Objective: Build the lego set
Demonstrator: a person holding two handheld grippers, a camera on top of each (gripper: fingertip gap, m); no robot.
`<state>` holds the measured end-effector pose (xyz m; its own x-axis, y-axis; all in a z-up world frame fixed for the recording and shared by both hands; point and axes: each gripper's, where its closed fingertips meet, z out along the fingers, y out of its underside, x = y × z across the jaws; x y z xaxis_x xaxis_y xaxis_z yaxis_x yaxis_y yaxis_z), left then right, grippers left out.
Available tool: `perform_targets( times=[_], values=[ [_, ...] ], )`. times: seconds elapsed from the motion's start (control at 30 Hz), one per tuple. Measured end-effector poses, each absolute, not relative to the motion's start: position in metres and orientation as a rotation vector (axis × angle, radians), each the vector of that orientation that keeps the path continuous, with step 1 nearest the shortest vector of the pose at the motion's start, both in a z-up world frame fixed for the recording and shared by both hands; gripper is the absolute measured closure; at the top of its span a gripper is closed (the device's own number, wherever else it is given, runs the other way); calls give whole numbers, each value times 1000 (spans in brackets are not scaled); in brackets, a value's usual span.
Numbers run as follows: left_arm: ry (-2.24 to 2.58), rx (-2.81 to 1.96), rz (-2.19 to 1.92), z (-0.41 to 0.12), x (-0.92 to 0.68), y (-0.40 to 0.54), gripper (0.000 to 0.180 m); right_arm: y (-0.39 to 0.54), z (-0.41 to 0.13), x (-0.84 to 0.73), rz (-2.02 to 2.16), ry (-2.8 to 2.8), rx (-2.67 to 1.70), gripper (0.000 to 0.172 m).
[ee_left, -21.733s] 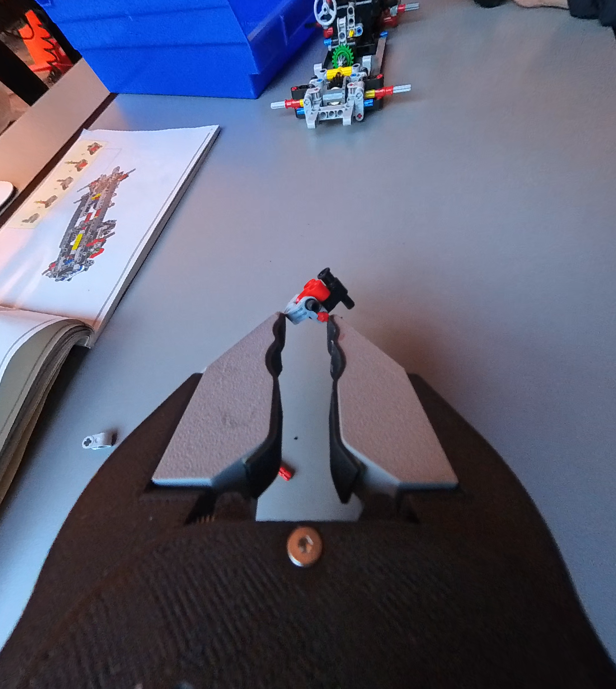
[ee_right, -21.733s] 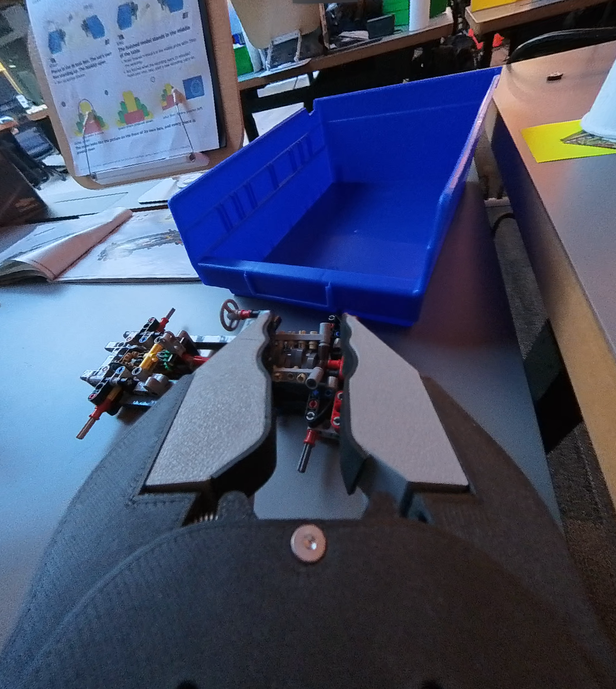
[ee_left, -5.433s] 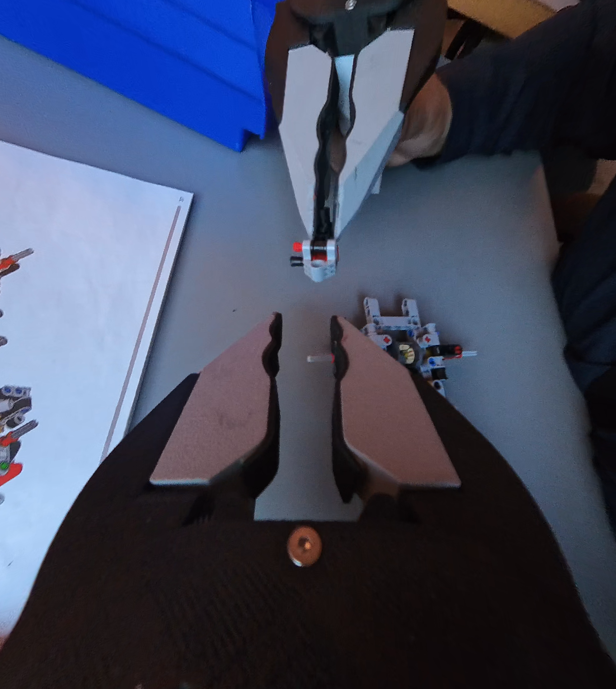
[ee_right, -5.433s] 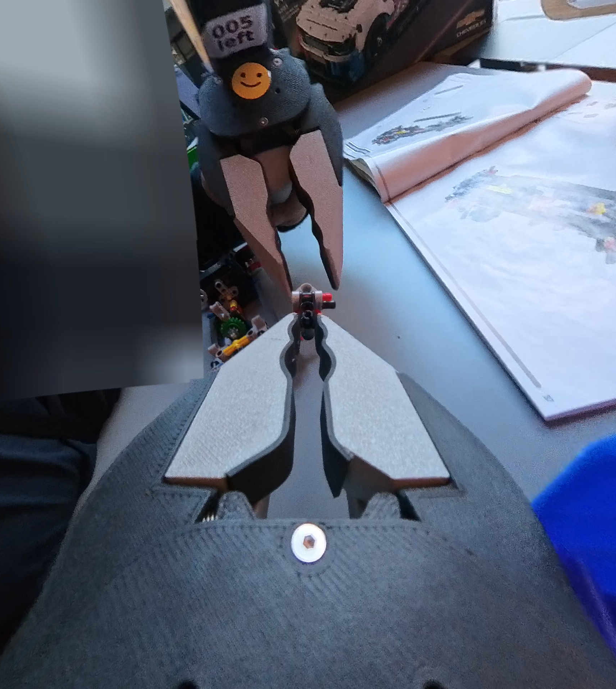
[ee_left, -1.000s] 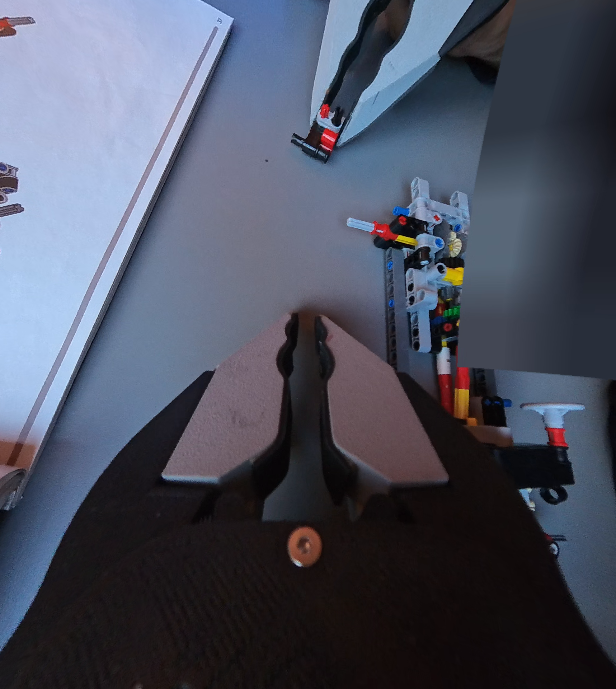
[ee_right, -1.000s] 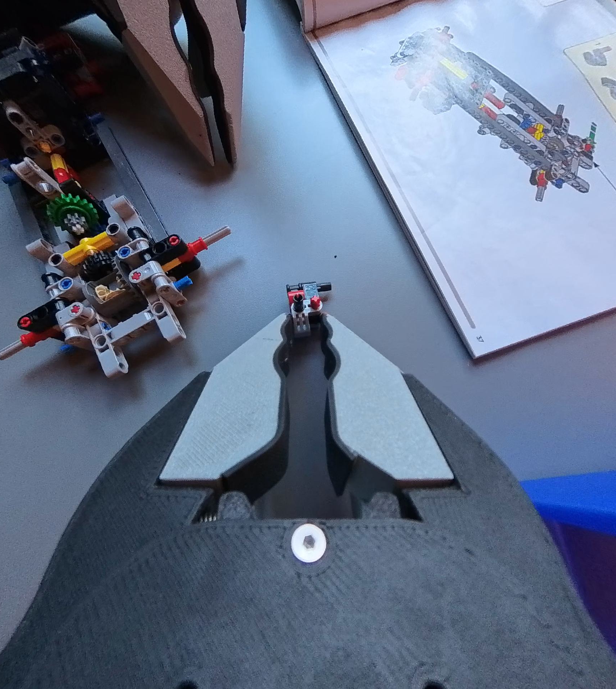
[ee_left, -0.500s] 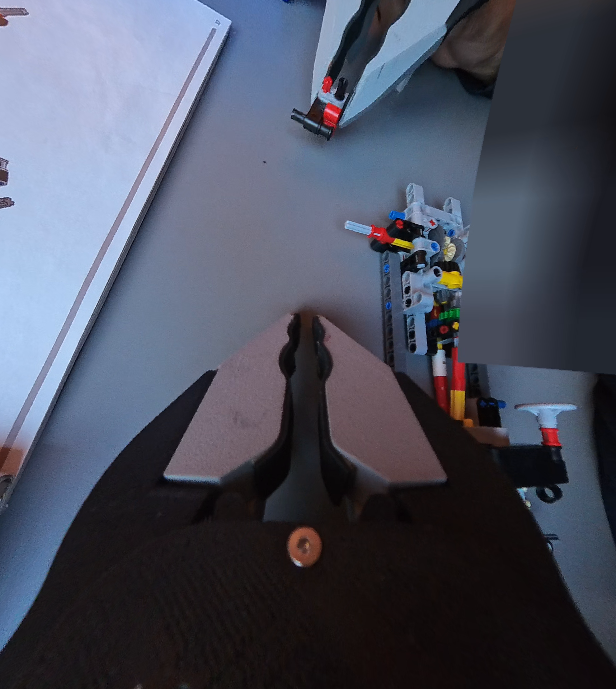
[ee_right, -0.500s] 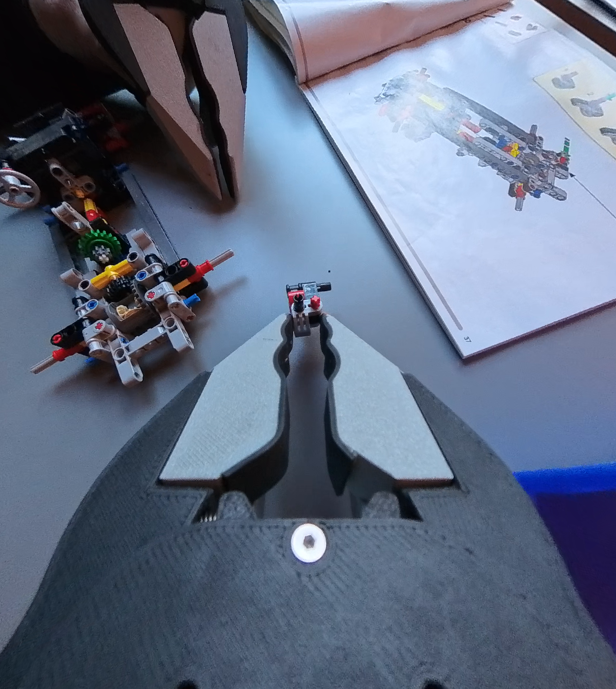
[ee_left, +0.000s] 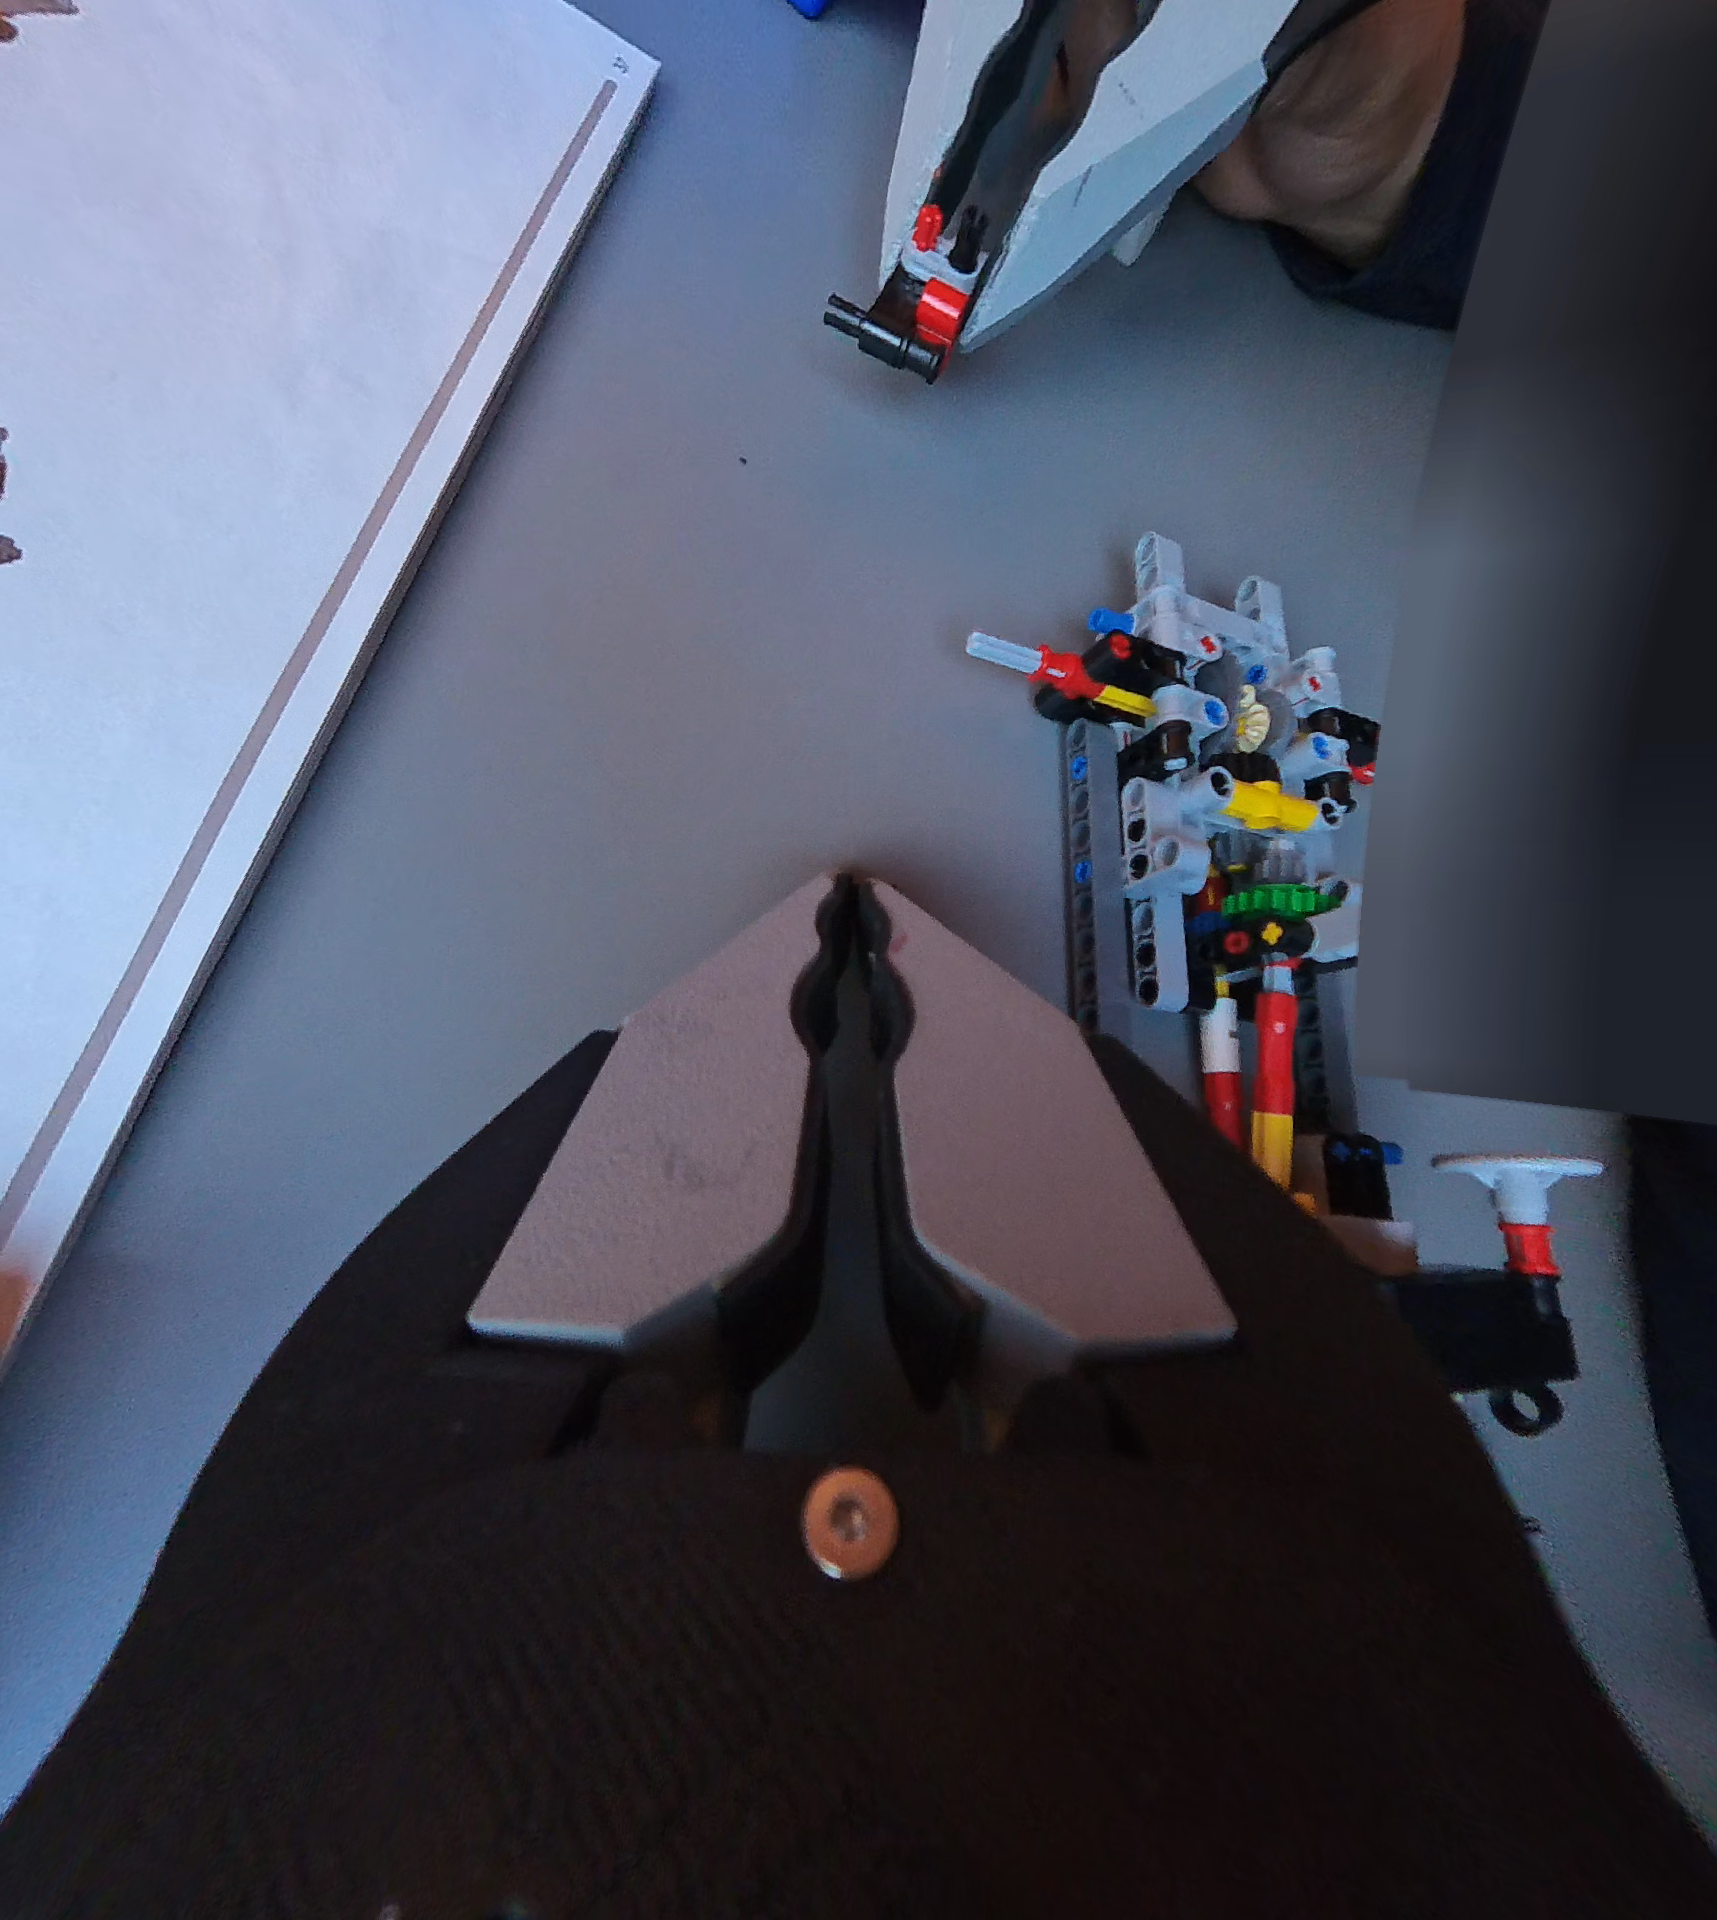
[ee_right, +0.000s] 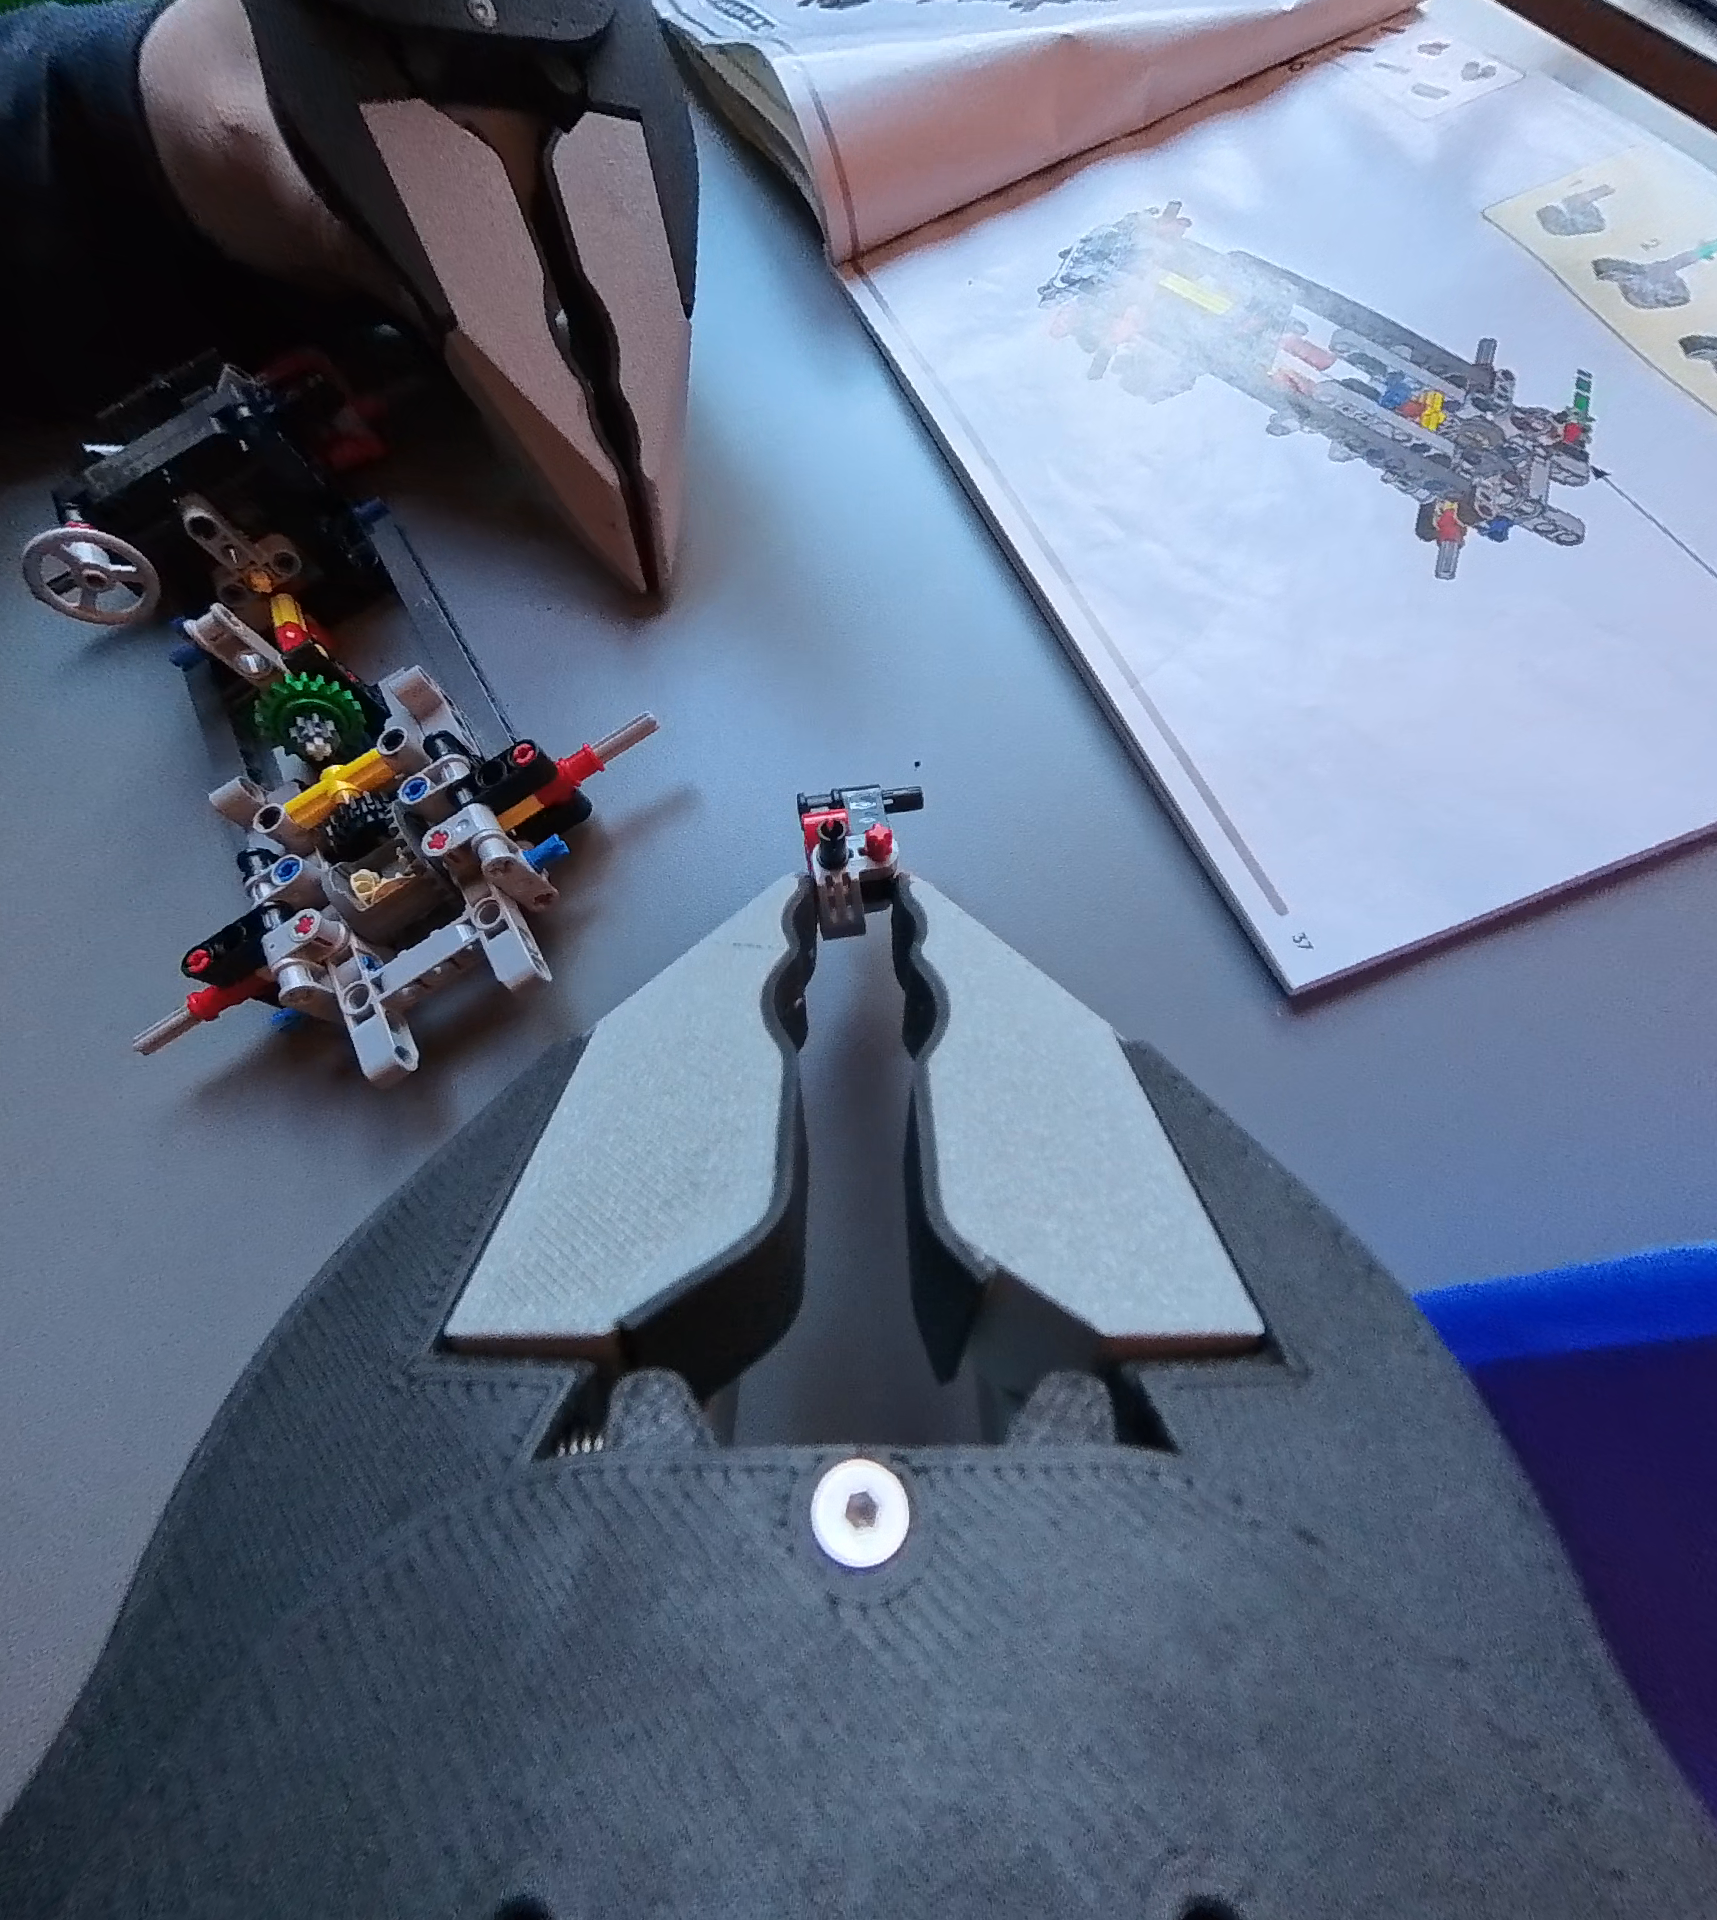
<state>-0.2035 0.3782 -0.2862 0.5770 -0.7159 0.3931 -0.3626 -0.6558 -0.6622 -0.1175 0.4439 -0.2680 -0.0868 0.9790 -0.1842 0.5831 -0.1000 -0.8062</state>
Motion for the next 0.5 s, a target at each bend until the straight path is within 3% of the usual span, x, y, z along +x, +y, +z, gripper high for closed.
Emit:
perform_targets(
  times=[0.5],
  values=[
    [843,-2293,-934,-286,-203,379,180,448,-259,-116,1193,-1624,-1722,161]
  ],
)
